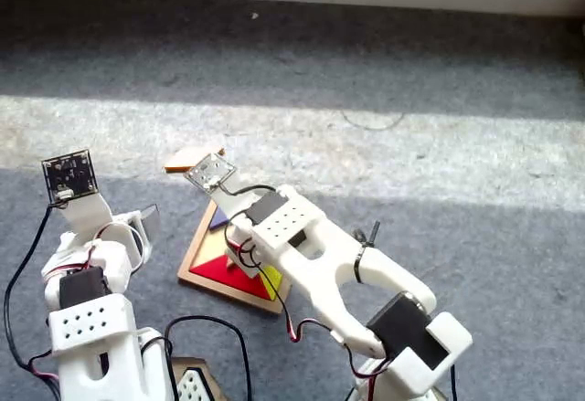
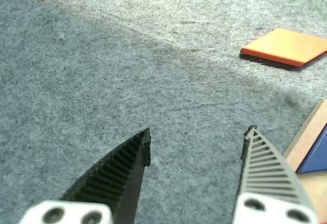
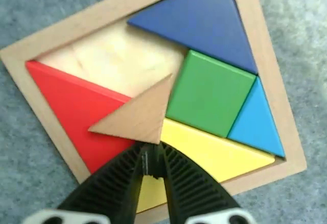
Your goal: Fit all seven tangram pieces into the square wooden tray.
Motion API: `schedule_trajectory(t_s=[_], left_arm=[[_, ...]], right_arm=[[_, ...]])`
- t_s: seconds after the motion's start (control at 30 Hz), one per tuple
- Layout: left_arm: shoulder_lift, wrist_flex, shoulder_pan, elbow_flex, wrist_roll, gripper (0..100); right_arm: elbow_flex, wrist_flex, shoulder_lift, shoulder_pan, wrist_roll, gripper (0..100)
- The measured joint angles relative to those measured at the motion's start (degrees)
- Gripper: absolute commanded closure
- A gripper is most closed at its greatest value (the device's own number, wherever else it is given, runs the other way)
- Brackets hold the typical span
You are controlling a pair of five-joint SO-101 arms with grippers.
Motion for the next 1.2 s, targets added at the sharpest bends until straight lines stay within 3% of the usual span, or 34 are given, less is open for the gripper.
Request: schedule_trajectory(t_s=[0.47, 0.77, 1.2], left_arm=[[0.00, 0.00, 0.00, 0.00, 0.00, 71], [0.00, 0.00, 0.00, 0.00, 0.00, 71], [0.00, 0.00, 0.00, 0.00, 0.00, 71]], right_arm=[[0.18, -7.12, 0.09, -0.44, -0.26, 99.2], [0.18, -5.45, 0.09, -0.44, -0.44, 99.3], [0.18, -4.75, -8.70, -0.44, -10.02, 99.0]])
